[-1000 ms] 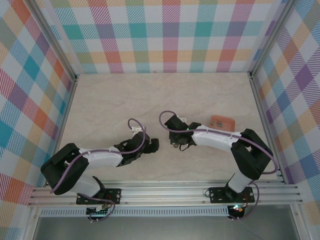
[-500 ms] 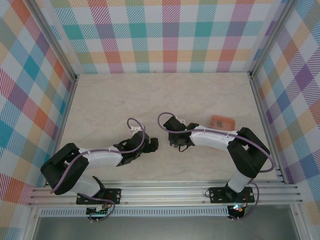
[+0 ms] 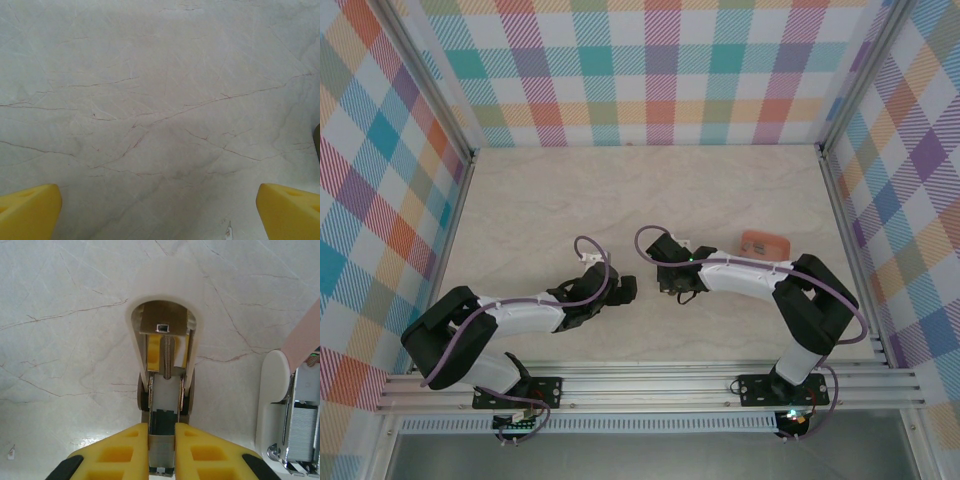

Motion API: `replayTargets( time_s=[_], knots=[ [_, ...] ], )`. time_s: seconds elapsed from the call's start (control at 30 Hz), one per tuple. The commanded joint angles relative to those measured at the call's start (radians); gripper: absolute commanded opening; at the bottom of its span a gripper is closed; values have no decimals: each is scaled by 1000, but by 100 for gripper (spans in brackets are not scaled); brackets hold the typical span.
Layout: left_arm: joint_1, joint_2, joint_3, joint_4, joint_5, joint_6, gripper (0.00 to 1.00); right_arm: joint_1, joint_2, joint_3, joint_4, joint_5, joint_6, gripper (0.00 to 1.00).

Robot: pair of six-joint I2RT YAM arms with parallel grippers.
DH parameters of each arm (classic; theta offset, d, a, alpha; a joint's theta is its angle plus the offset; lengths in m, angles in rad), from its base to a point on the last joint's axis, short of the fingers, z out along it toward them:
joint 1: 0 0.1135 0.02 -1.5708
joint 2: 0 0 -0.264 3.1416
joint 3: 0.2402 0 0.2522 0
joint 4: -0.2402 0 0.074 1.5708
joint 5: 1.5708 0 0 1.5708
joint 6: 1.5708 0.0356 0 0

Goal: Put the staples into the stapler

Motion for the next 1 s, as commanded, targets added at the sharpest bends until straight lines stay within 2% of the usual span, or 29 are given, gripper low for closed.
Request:
replayTargets(
  time_s=[0.0, 0.17, 0.47, 0.77, 0.9, 0.97],
  knots=[
    [6, -2, 15, 1, 0, 11, 100, 11, 15, 3, -20, 13, 19, 17],
    [5, -2, 14, 1, -1, 12, 100, 12, 15, 6, -21, 14, 18, 19],
    [6, -13, 14, 1, -3, 19, 100, 19, -19, 17, -43, 36, 10, 28],
    [11, -52, 52, -24, 29, 61, 100, 18, -200, -21, -83, 95, 5, 31],
    [44, -70, 115, -13, 126, 123, 100, -16, -291, -65, -89, 44, -13, 33],
    [63, -57, 170, -44, 166, 157, 100, -71, -335, -88, -78, -50, -37, 33]
  ],
)
